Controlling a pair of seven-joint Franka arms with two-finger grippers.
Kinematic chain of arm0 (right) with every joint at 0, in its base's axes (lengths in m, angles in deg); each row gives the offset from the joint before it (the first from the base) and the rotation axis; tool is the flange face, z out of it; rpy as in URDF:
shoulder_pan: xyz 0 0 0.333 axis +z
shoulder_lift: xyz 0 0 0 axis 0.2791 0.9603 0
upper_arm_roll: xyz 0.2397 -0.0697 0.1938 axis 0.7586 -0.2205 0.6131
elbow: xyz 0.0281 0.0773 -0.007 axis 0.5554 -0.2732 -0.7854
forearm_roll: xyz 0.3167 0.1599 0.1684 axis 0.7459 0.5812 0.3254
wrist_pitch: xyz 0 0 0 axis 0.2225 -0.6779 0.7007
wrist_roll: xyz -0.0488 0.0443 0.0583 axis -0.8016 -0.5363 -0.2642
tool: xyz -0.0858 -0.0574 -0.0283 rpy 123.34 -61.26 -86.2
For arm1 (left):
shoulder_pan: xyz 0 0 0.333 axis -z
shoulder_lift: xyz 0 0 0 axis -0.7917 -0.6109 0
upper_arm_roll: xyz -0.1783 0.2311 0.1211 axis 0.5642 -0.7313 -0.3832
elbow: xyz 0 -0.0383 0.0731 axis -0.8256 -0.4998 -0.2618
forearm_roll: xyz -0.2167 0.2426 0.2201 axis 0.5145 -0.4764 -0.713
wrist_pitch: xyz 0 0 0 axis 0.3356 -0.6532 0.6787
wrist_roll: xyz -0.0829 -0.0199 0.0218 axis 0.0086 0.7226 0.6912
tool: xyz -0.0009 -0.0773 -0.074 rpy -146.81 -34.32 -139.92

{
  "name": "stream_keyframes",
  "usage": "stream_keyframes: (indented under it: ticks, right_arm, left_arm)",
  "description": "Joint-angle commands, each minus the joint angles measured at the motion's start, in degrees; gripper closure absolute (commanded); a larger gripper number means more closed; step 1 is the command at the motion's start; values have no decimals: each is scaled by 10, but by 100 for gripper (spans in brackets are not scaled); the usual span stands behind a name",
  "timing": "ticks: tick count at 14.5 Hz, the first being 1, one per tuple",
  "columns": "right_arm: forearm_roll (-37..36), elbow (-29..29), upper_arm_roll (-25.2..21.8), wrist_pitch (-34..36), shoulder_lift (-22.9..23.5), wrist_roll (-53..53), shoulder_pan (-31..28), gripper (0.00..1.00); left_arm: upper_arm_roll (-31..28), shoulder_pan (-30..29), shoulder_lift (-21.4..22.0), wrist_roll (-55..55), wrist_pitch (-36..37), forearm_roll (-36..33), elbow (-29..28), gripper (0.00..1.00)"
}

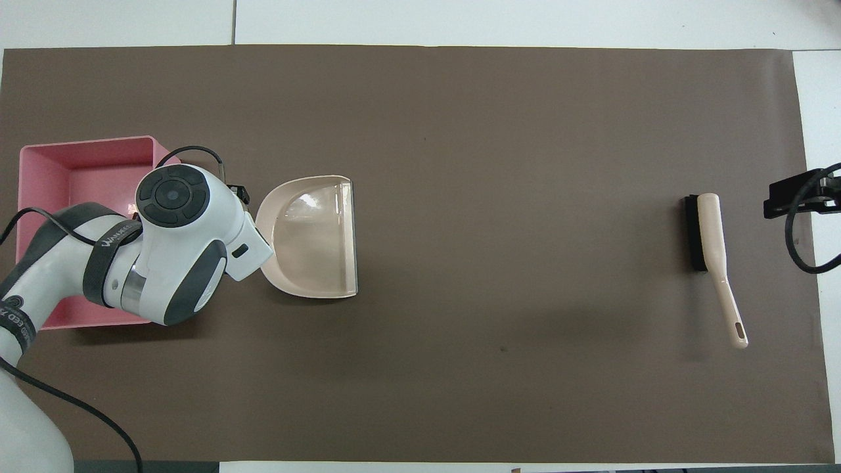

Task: Clean e-waste and dump in bin

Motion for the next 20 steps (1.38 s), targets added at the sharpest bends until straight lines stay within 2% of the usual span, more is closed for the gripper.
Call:
stream_keyframes:
  ticks: [1, 3, 6, 9, 12, 16, 20]
  right_arm:
    - [16, 10, 7, 6, 6, -8, -11, 0]
    - [17, 9, 7, 6, 5, -8, -11, 0]
    - [17, 8, 7, 6, 5, -8, -10, 0]
    - [17, 8, 7, 6, 4, -11, -10, 0]
    - [17, 8, 7, 6, 4, -11, -10, 0]
    - [17, 7, 7, 6, 4, -11, -10, 0]
    - [17, 6, 7, 6, 4, -10, -10, 0]
  left_arm:
    - [-7, -10, 6, -19, -4, 9, 13, 1]
    - [-7, -34, 8, -18, 28, 12, 52, 1]
    - [-9, -67, 7, -13, 125, 46, 126, 1]
    - [-11, -103, 6, -11, 162, 50, 172, 1]
    - [-12, -140, 15, -9, 193, 82, 199, 1]
    - [-14, -157, 55, 153, 247, 88, 212, 1]
    - [-20, -159, 65, 354, 330, 95, 247, 1]
